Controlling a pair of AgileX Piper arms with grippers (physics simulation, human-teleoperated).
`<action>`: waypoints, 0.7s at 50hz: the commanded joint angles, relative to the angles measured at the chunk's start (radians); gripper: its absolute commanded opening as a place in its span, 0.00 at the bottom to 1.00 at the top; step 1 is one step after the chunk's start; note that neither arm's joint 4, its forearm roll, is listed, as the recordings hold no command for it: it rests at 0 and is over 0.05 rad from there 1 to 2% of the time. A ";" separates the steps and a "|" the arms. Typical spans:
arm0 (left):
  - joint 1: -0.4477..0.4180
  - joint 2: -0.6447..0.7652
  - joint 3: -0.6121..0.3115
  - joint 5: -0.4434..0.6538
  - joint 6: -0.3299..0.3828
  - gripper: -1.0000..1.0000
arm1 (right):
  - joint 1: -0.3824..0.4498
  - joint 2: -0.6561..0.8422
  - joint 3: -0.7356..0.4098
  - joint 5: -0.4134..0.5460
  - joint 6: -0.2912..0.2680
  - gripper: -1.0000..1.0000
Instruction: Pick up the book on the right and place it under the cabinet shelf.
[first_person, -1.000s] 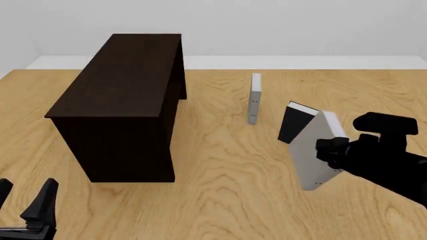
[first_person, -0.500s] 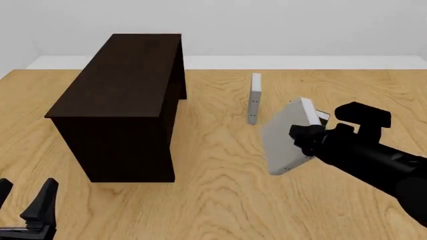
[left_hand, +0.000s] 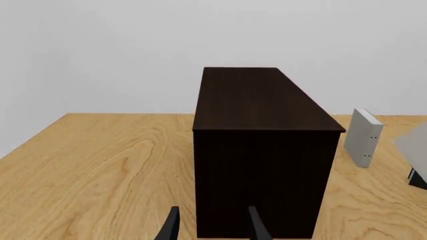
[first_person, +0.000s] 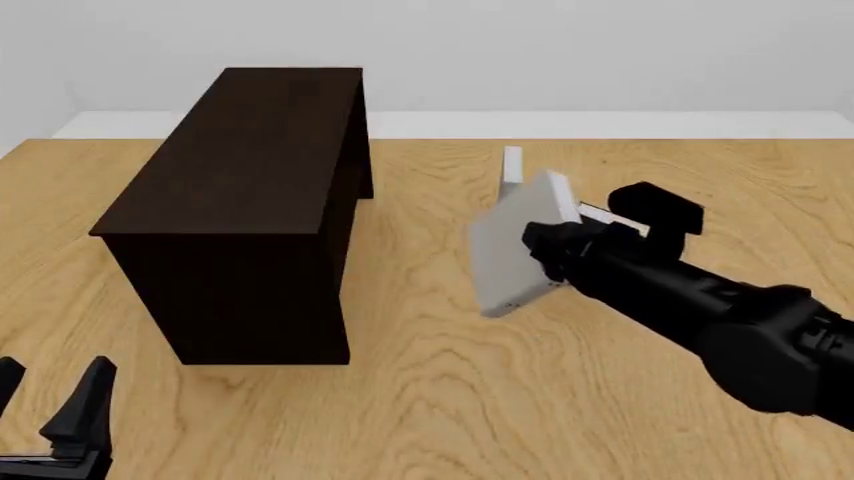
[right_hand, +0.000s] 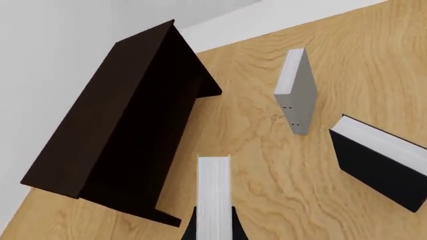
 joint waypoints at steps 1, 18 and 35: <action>0.000 -0.001 0.001 -0.001 0.000 1.00 | 0.014 0.083 -0.038 -0.114 0.065 0.00; 0.000 0.000 -0.001 0.005 -0.001 1.00 | 0.056 0.203 -0.038 -0.312 0.171 0.00; 0.000 -0.004 0.000 0.007 -0.001 1.00 | 0.085 0.312 -0.054 -0.471 0.256 0.00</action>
